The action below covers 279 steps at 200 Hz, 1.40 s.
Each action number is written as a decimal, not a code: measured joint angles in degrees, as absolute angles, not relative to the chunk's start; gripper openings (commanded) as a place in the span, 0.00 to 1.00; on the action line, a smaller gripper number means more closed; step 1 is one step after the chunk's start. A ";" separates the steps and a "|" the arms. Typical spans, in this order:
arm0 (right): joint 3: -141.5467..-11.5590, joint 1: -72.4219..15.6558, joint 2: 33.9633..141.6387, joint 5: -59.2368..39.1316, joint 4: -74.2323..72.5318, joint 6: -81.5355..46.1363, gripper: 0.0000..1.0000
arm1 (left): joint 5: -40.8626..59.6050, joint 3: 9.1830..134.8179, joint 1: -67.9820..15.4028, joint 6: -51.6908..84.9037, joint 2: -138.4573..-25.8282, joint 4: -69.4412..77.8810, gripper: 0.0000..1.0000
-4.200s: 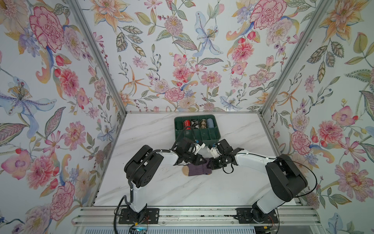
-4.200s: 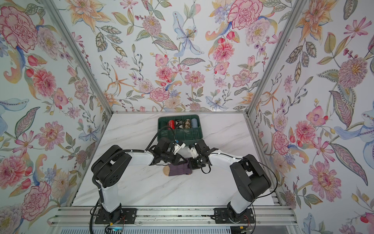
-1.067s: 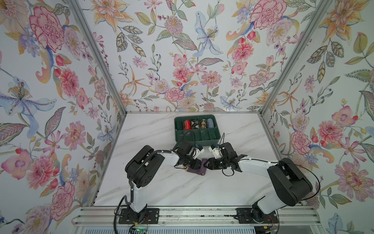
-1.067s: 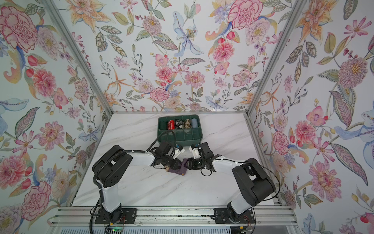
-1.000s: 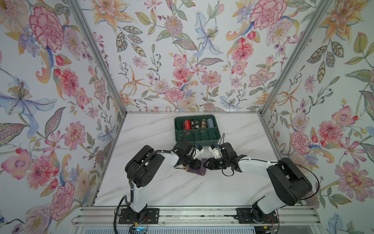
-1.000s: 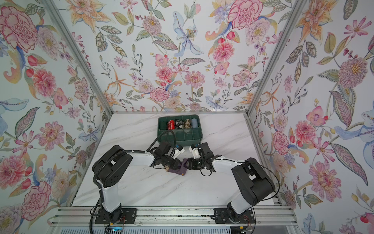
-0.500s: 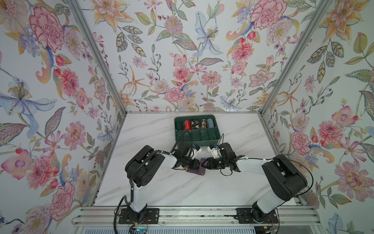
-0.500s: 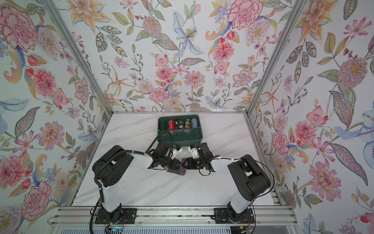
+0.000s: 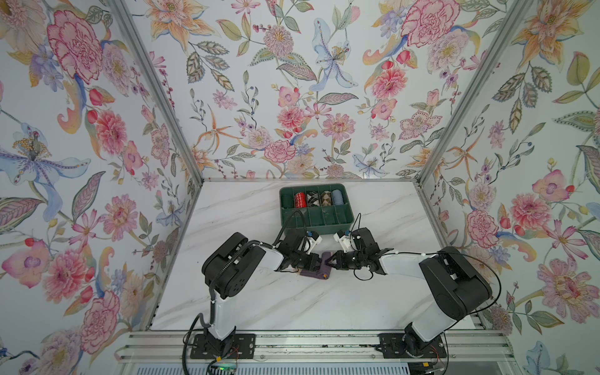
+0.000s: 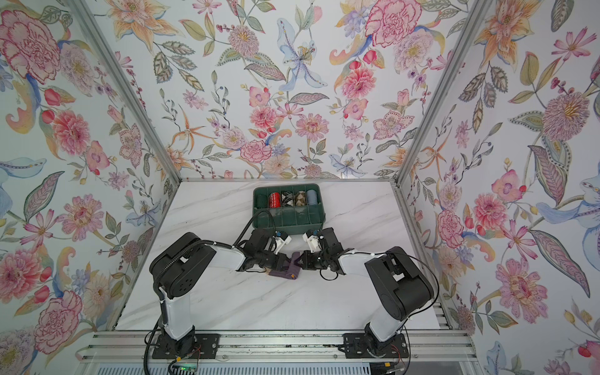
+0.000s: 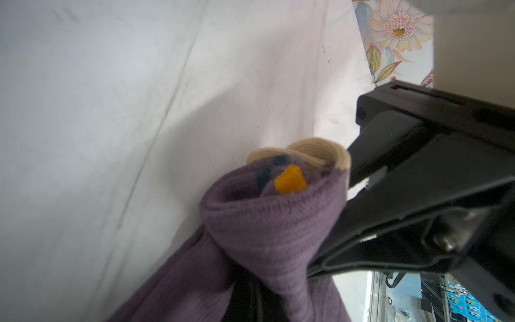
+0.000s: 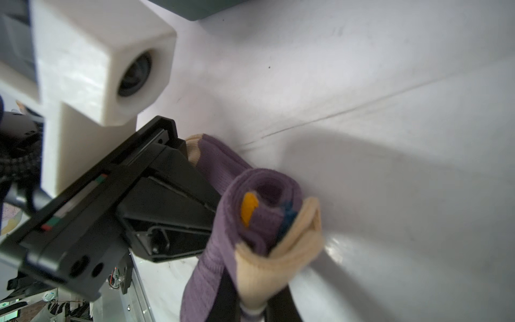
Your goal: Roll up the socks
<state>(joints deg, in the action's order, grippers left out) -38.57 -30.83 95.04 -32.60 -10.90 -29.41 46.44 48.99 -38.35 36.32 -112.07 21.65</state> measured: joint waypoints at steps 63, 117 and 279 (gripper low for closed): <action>-40.82 -32.01 94.17 -29.15 -5.65 -27.68 0.00 | 43.77 52.86 -38.35 28.36 -111.18 11.38 0.02; -42.13 -34.11 95.20 -26.06 -4.51 -26.41 0.00 | 37.15 53.30 -36.71 21.28 -105.97 -0.10 0.02; -45.06 -34.76 96.49 -24.97 -1.06 -25.28 0.00 | 41.30 53.28 -40.53 23.33 -101.03 1.89 0.00</action>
